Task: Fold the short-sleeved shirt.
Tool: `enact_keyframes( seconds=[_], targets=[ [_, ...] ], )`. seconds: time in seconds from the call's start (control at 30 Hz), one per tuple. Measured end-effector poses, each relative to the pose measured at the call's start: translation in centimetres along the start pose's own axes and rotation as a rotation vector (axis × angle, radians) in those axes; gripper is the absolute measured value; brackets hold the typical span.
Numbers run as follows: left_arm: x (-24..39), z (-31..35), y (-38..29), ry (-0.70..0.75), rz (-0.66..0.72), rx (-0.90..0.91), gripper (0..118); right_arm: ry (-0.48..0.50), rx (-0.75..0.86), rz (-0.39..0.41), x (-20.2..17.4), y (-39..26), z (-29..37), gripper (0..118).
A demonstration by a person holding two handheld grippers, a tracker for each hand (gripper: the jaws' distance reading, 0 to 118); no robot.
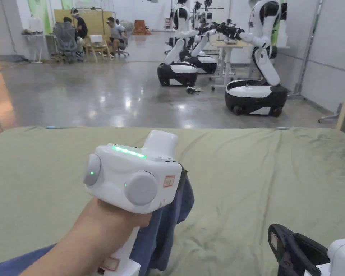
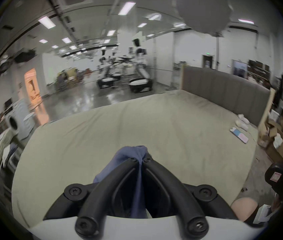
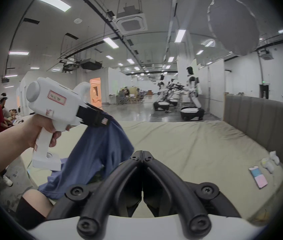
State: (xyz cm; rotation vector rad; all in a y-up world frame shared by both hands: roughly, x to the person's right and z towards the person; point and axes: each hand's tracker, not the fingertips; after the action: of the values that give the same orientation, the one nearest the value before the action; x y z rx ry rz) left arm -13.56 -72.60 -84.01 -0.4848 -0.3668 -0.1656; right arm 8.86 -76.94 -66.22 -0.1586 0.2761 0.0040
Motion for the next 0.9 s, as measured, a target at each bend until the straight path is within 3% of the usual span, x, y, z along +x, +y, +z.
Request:
enact_keyframes(
  seconds=[0.2, 0.33, 0.43, 0.5, 0.57, 0.6, 0.67, 0.7, 0.8, 0.9],
  targets=[
    [12.4, -8.1, 1.0, -0.184, -0.02, -0.075, 0, -0.159, -0.021, -0.044, 7.7, -1.2, 4.4, 1],
    [18.4, -12.7, -1.2, -0.207, -0.066, -0.126, 0, -0.22, -0.037, -0.056, 9.6, -1.4, 6.7, 1],
    [19.9, -15.5, -3.5, -0.21, -0.084, -0.194, 0, -0.246, -0.049, -0.063, 11.4, -2.3, 7.6, 1],
    [19.6, -16.3, -5.0, -0.228, -0.02, -0.222, 1, -0.255, -0.06, -0.068, 11.8, -2.8, 7.7, 1],
    [19.0, -16.0, -6.1, -0.161, -0.009, -0.166, 4, -0.253, -0.068, -0.076, 11.9, -3.1, 7.5, 1],
    [18.3, -15.4, -6.6, -0.122, 0.004, -0.1, 22, -0.248, -0.068, -0.079, 11.9, -3.3, 7.3, 1],
    [16.3, -13.9, -6.8, -0.114, 0.048, -0.034, 97, -0.232, -0.071, -0.078, 11.4, -3.4, 6.7, 1],
    [15.0, -11.1, -6.9, -0.125, 0.104, 0.023, 116, -0.221, -0.072, -0.074, 11.1, -3.5, 6.4, 1],
    [10.3, -5.1, -7.4, -0.03, 0.137, 0.1, 113, -0.179, -0.071, -0.065, 10.0, -3.4, 5.2, 1],
    [6.0, 5.0, -8.7, 0.047, 0.173, 0.346, 112, -0.133, -0.064, -0.051, 8.5, -3.2, 3.8, 1]
  ],
)
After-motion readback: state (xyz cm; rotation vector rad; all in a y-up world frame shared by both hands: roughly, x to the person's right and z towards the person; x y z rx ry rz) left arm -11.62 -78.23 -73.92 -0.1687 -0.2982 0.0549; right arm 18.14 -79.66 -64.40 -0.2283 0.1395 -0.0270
